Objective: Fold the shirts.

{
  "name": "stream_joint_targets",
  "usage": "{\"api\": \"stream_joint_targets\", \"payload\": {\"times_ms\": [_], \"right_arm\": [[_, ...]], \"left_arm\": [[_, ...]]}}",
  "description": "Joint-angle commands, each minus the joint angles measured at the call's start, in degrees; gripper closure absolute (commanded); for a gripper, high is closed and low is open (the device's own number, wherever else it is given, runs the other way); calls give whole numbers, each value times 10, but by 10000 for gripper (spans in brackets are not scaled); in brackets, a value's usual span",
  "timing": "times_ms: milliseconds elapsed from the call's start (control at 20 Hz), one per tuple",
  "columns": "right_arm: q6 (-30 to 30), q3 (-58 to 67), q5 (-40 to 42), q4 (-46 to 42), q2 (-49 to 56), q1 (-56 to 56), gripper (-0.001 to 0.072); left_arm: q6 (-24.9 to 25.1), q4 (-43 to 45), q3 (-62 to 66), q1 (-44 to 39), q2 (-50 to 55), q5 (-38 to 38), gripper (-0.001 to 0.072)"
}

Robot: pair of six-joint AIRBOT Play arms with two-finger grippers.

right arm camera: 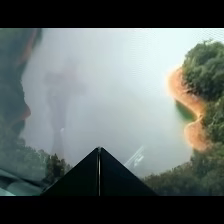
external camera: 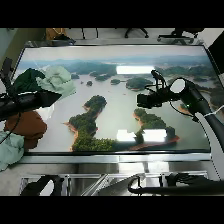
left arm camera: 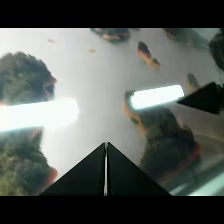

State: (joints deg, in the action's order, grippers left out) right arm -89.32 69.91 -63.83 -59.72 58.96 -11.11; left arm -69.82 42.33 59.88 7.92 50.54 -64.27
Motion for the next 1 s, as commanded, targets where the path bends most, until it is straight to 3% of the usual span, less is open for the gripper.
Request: {"api": "stream_joint_targets", "payload": {"times_ms": [0,50,100,150,250,300,750,800,850,900,950], "right_arm": [[0,0,21,2,5,0,692],[0,0,25,2,6,0,692],[0,0,35,7,9,0,692],[0,0,43,10,14,0,692],[0,0,70,10,23,0,686],[0,0,79,9,30,0,686],[2,0,85,8,102,1,683],[2,0,85,8,102,3,594],[2,0,85,8,102,5,369],[2,0,85,8,102,6,219],[2,0,85,8,102,8,208]], "left_arm": [[0,112,1,0,28,148,694],[2,163,1,0,51,194,653],[20,201,2,0,77,240,244],[49,217,2,0,104,289,17],[106,226,5,0,165,383,10],[111,227,17,3,198,407,10],[109,226,247,-11,526,396,10],[108,226,268,-17,551,389,10],[108,226,288,-18,575,377,10],[108,228,306,-22,596,356,10],[109,228,321,-22,617,334,10]]}}
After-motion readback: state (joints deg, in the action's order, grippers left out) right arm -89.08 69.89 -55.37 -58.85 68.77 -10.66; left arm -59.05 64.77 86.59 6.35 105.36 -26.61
